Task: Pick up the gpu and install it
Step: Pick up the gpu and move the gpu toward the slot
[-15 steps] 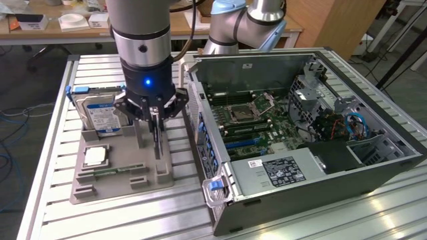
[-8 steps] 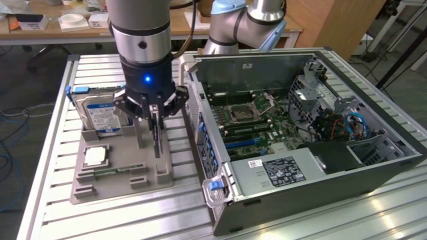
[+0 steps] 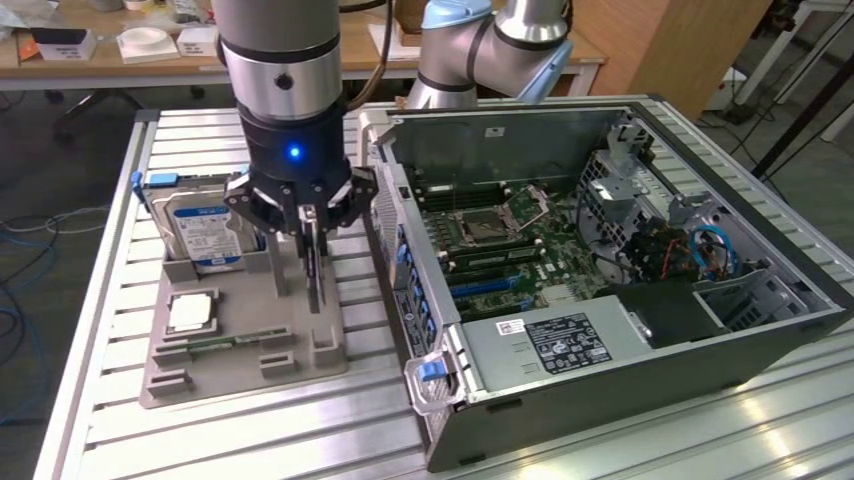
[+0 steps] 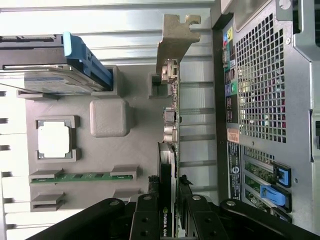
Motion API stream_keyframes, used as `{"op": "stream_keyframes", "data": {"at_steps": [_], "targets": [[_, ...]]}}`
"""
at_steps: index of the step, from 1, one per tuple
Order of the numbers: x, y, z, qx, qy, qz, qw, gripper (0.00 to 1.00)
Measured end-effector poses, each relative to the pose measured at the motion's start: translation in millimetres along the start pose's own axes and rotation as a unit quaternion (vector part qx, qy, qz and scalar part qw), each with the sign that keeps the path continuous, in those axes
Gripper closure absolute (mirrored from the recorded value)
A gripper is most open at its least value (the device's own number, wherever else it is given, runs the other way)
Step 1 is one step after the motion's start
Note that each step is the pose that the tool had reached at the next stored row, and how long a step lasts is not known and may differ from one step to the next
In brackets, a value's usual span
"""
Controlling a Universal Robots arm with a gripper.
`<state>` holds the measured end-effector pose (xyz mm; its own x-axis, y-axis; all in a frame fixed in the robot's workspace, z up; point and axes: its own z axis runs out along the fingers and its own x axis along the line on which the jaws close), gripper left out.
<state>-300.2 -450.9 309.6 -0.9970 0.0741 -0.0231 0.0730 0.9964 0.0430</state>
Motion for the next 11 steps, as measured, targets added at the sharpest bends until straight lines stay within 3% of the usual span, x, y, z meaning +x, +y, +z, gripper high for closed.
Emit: {"op": "stream_keyframes", "data": {"at_steps": [11], "targets": [[-0.1,0.2,-4.2,0.0002,0.0000,0.000,1.0000,0.74]]}}
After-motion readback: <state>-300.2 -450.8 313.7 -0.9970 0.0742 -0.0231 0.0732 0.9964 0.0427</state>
